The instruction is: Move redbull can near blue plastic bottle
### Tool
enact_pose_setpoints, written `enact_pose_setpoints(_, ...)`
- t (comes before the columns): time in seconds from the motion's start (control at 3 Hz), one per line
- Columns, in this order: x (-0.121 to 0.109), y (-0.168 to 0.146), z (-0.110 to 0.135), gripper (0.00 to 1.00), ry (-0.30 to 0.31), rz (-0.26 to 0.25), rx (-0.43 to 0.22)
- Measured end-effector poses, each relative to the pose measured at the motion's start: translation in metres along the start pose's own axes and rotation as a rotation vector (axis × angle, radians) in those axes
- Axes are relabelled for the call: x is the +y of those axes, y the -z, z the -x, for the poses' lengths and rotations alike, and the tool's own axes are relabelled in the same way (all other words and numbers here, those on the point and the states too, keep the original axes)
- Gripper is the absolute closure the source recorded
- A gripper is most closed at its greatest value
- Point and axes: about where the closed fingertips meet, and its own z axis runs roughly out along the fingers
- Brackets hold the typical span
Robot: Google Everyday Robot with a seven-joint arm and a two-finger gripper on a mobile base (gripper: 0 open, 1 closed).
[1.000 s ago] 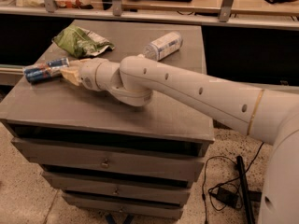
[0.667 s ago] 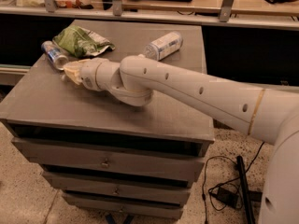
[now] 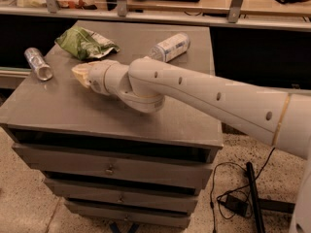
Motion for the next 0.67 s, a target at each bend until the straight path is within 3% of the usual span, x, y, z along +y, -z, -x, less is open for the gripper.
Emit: enact_pose_setpoints(0.67,0.0009,0.0028,0.0048,0.38,0.002,-0.027,0.011)
